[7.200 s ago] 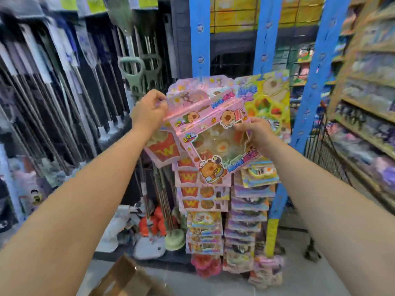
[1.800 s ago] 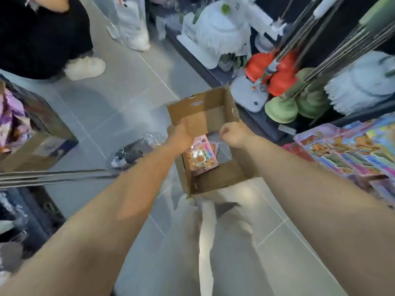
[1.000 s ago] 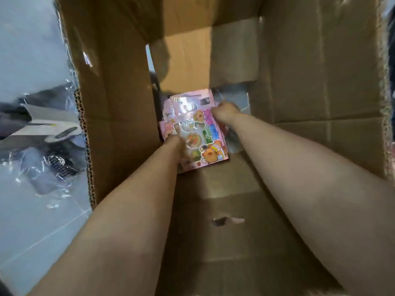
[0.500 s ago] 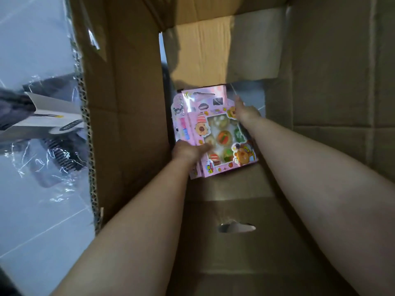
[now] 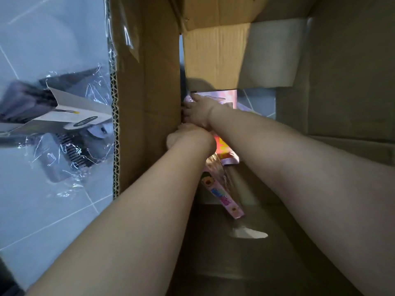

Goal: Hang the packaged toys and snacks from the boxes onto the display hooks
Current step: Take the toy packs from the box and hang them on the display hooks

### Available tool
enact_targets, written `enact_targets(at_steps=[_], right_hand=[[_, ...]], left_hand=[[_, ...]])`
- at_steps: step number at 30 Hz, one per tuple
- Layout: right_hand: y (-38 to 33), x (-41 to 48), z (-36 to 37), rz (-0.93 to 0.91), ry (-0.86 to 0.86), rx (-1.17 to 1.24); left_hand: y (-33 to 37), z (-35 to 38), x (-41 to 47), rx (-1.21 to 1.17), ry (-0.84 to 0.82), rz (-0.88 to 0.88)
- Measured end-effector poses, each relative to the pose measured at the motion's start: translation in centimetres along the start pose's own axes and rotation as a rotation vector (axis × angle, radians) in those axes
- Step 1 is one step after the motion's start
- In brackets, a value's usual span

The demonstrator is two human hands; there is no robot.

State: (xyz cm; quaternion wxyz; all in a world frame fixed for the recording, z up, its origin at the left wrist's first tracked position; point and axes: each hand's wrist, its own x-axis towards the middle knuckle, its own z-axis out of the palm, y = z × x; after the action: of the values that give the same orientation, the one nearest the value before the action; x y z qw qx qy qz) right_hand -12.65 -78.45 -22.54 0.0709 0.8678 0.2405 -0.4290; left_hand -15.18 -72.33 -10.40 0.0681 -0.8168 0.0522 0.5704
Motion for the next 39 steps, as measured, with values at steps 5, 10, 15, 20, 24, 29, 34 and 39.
enact_targets(at_steps=[5,10,15,20,24,29,34,39], right_hand=[[-0.5,1.1,-0.4,-0.065,-0.116,-0.443],[1.1,-3.4,-0.1,-0.036,0.167,-0.407],[1.3,-8.9,-1.6,0.178,0.092,-0.096],[1.1,-17.6,-5.7,0.353,0.093,0.222],[-0.3,-25.8,-10.3,0.540,0.266,0.439],[-0.8,-38.2,-18.0,0.783,0.430,0.692],[-4.1,-52.2,-24.3,0.950,0.572,0.832],[-10.6,-67.1,-29.1,1.198,0.736,0.874]], left_hand=[[-1.0,-0.6,0.4,0.053,0.077,-0.064],[-0.6,-0.9,-1.3,0.111,0.146,-0.080],[-1.1,-0.7,-4.2,0.046,0.256,-0.064],[-1.6,-2.4,-11.9,-0.190,0.351,-0.001],[-2.9,-5.5,-19.8,-0.217,0.429,0.114],[-6.2,-9.8,-31.2,-0.190,0.566,0.286],[-7.6,-13.2,-42.9,-0.132,0.781,0.433],[-7.1,-15.4,-54.7,0.001,0.780,0.640]])
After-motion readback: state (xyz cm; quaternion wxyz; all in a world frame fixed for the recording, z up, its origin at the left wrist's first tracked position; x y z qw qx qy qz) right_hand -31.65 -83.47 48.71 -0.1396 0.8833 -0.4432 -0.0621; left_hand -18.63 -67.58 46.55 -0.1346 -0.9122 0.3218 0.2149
